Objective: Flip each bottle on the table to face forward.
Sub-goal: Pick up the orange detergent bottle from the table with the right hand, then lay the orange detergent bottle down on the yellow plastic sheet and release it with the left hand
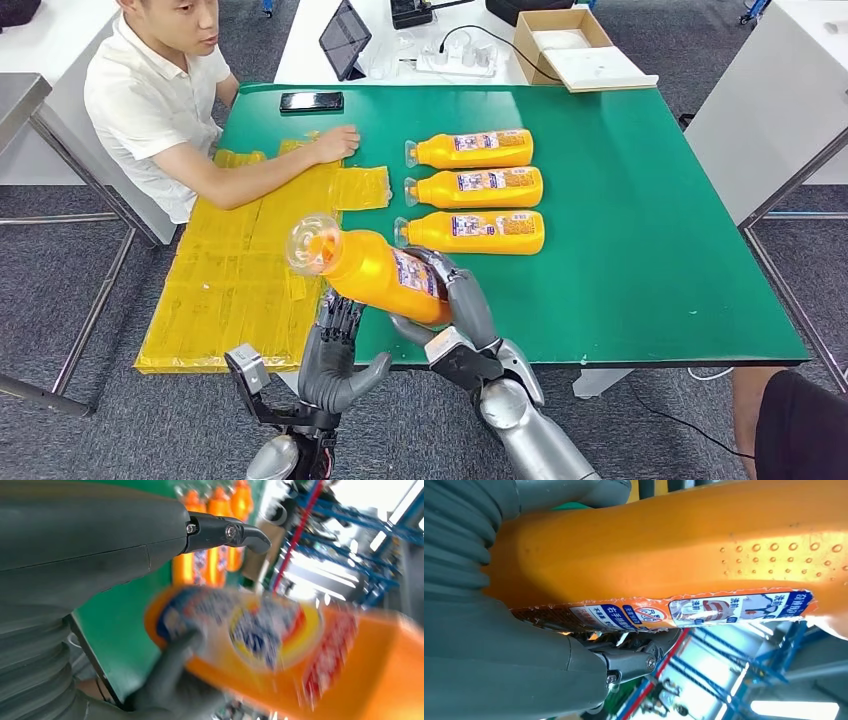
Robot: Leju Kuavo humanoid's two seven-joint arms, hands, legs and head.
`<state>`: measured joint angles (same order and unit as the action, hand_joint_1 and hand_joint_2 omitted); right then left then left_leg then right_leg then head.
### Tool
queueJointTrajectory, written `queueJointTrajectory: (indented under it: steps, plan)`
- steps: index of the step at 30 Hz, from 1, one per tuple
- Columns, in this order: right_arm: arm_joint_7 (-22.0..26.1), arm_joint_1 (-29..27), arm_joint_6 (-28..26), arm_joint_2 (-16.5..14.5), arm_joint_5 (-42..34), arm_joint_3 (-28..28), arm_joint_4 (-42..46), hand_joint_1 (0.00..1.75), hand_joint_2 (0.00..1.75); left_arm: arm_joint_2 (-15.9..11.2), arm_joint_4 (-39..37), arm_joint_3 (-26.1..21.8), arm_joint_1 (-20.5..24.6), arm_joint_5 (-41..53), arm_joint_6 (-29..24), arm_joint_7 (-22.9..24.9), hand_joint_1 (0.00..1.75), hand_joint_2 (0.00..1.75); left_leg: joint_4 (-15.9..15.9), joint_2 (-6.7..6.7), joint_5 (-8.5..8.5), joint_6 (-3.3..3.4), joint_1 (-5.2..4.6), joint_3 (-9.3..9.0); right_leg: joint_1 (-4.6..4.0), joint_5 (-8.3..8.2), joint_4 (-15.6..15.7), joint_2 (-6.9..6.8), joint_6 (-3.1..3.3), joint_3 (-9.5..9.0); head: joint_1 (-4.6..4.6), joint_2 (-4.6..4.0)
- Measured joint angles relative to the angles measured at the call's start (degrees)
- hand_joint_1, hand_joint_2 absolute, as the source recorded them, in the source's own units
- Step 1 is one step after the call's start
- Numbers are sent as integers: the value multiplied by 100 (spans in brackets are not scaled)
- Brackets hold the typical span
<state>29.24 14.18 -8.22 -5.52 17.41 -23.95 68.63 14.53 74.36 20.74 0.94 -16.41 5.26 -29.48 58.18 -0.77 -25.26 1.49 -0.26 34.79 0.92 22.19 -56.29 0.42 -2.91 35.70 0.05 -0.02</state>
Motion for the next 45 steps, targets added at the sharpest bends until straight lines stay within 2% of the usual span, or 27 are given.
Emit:
queueJointTrajectory:
  steps: [7,10,15,19,36,37,38,39,40,41,42,43,44,45]
  plan:
    - [45,244,-116,-192,310,-359,-692,175,175,1,-3,62,29,24,2,40,0,175,0,-8,0,1,-4,2,4,0,2,-1,-1,1,0,0]
    - [95,262,-174,-286,468,-549,-840,175,175,16,-27,14,56,-123,-135,38,0,175,0,-6,0,0,-3,2,3,0,1,-1,-1,3,-1,0]
    - [71,202,-111,-426,462,-910,-1011,175,175,65,62,-110,72,-117,-526,-268,0,175,0,-6,0,0,0,7,0,1,1,0,0,9,-2,0]
    - [60,222,-158,-488,463,-1067,-1173,175,175,68,167,-206,52,-159,-642,-242,0,175,0,-5,0,0,-1,9,1,2,1,0,0,12,-1,0]
    - [54,325,-174,-515,489,-1248,-1396,175,175,68,177,-327,19,-333,-612,-157,0,175,0,-5,0,0,-3,10,3,1,1,0,-1,14,0,0]
    - [48,331,-166,-515,480,-1261,-1403,175,175,68,177,-333,18,-349,-602,-171,13,175,0,-5,0,0,-3,10,3,1,1,0,-1,14,0,0]
    - [40,339,-160,-518,468,-1273,-1412,175,175,68,177,-340,16,-358,-591,-190,56,175,0,-4,0,0,-3,10,3,1,1,0,-1,14,1,0]
    - [34,347,-156,-522,455,-1284,-1423,167,175,68,177,-349,14,-364,-580,-211,100,175,0,-4,0,0,-3,10,3,1,1,0,-1,14,0,0]
    - [30,356,-154,-527,441,-1294,-1434,133,175,68,177,-357,10,-377,-563,-231,144,175,0,-4,0,0,-3,9,3,1,1,0,-1,14,0,1]
    - [27,366,-153,-532,428,-1302,-1447,90,175,68,178,-363,6,-402,-531,-242,175,175,0,-4,0,0,-3,9,3,1,1,0,-1,14,0,1]
    - [26,374,-153,-534,414,-1311,-1459,46,175,67,178,-370,1,-448,-472,-246,175,175,0,-4,0,0,-3,9,3,1,1,0,-1,14,0,1]
    - [27,380,-153,-537,401,-1320,-1471,10,175,66,179,-381,0,-523,-374,-235,175,175,0,-4,0,0,-3,9,3,1,1,0,-1,14,0,1]
    - [31,381,-152,-538,391,-1331,-1485,1,131,64,180,-397,4,-615,-250,-209,175,175,0,-4,0,0,-3,9,3,1,1,0,-1,14,-1,0]
    - [38,379,-152,-540,379,-1343,-1499,0,87,60,180,-418,11,-714,-104,-169,175,175,0,-4,0,0,-3,10,3,1,1,0,-1,14,0,0]
